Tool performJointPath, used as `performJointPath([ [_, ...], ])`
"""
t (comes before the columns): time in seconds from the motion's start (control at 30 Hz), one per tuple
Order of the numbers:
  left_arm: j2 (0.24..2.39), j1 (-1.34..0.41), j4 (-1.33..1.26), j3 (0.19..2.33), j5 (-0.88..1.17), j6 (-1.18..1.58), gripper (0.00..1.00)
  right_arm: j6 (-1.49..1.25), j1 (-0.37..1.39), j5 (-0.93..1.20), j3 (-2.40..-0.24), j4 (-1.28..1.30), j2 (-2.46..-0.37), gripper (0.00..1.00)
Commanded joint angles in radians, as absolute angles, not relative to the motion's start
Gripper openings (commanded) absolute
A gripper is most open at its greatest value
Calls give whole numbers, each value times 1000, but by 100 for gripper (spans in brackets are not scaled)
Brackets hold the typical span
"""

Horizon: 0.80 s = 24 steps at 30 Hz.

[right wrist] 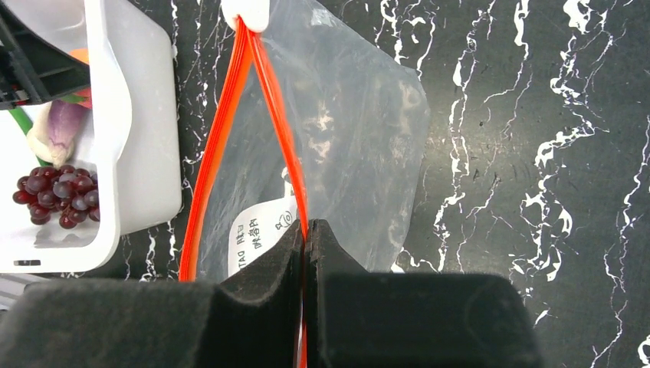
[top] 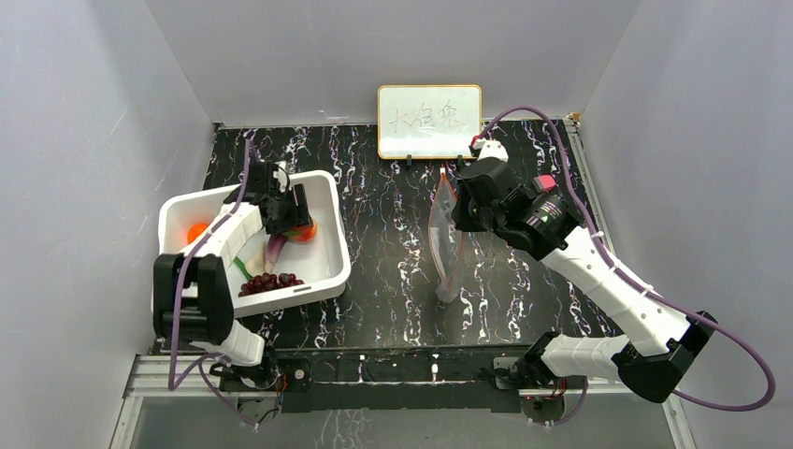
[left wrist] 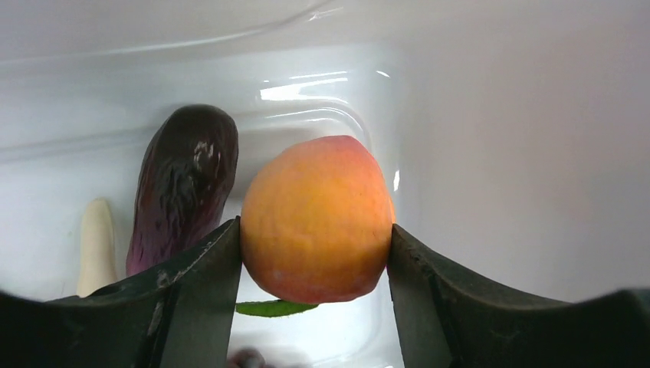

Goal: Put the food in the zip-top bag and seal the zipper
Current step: Pick up the fake fruit from the bin.

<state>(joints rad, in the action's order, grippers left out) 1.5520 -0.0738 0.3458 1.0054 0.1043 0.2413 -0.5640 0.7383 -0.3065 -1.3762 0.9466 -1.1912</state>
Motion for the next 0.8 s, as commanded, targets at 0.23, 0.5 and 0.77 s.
performJointPath([
  [0.23, 1204, -72, 480, 1011, 248, 320, 44, -593, 736, -301, -1384, 892, -1192, 0],
  [0.5, 1078, -73, 533, 1031, 460, 353, 42, -645, 735, -175, -1384, 824, -1219, 0],
  [0.77, 973, -77, 481, 1027, 725, 450, 39, -762, 736, -100, -1309, 709, -1199, 0],
])
